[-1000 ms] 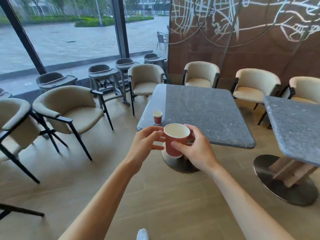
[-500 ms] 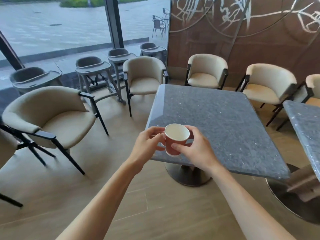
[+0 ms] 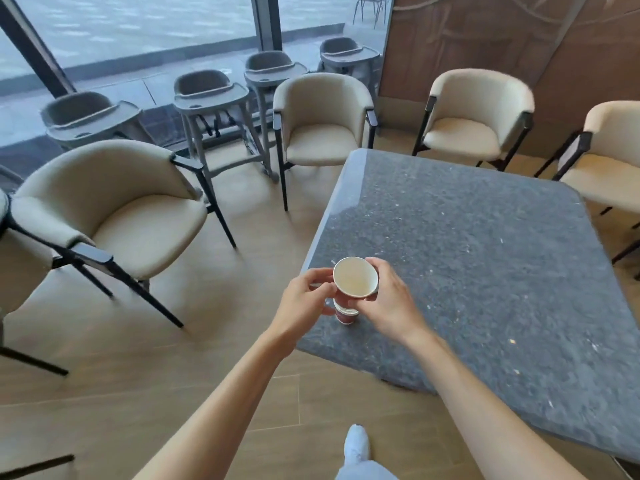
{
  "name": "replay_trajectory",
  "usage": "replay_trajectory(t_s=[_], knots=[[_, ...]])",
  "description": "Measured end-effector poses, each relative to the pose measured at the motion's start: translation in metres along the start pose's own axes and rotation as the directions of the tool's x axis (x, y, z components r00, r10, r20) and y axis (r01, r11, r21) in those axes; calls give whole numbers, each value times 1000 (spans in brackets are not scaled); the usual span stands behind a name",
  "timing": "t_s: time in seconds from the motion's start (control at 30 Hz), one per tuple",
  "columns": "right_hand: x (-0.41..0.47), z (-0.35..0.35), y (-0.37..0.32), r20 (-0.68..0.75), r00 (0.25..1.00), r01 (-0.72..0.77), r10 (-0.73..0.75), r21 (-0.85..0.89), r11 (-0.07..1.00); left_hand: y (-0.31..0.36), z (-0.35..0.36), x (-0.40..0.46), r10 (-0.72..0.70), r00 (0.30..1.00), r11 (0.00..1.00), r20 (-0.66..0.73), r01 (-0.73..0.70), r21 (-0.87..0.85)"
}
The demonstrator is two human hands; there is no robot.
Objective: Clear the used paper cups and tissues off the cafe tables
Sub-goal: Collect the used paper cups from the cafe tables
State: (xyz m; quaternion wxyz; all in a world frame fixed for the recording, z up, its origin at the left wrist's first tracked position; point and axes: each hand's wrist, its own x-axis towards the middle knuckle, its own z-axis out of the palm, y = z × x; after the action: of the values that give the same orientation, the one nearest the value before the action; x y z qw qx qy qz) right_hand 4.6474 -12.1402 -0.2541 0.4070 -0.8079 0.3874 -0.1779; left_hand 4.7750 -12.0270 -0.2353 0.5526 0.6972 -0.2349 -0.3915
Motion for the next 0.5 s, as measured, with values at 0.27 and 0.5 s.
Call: replay_trajectory(t_s=[0.27,0.5], knots=[[49,21,51,145,987,-66,76,-75,995,-33,21,51,-167,986,985,-17,166,-47],[59,48,79,196,973,-73,120,-232,970,-69,15,85,-289,957,957,26,288,26]])
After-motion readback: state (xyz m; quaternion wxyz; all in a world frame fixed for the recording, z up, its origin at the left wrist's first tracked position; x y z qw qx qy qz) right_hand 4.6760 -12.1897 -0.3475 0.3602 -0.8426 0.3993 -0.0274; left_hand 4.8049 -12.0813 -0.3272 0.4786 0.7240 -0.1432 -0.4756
